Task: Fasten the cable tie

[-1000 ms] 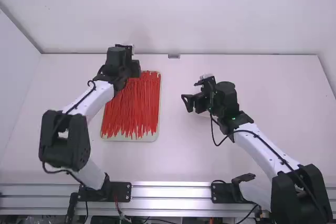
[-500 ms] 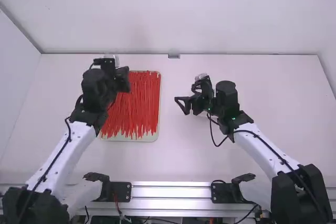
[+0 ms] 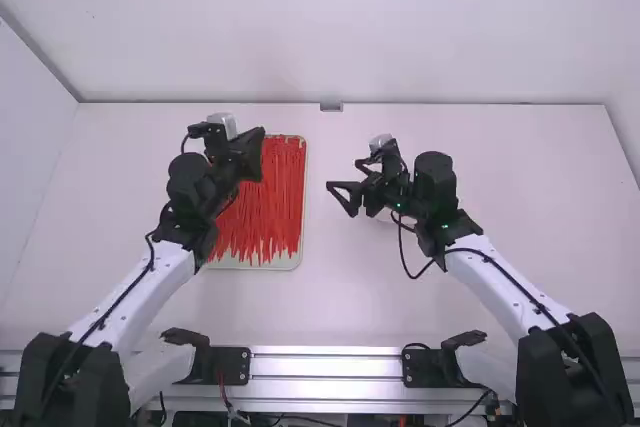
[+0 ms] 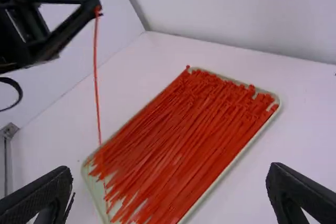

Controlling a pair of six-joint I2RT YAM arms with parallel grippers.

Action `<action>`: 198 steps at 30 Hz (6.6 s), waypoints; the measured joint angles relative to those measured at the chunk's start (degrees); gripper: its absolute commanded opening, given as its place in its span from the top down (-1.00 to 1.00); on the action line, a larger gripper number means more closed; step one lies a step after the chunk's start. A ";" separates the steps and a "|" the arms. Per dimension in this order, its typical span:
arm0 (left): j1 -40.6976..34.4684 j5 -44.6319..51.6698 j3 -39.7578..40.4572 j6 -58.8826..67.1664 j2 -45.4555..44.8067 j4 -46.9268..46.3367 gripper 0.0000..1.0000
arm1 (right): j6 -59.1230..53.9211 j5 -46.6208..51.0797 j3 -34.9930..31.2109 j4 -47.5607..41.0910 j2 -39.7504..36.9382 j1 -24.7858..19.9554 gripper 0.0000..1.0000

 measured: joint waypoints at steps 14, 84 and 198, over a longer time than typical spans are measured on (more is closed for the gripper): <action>-2.25 8.13 15.21 1.70 12.26 -9.53 0.96 | 4.94 -1.57 0.02 8.76 0.00 -4.87 -0.96; -4.55 24.96 32.85 4.90 14.64 -17.03 -0.36 | 20.20 -17.40 13.18 8.68 7.52 -10.67 1.00; 0.44 62.12 50.21 -21.05 21.77 1.42 0.96 | -6.99 -36.26 13.51 -0.17 7.52 -3.34 1.00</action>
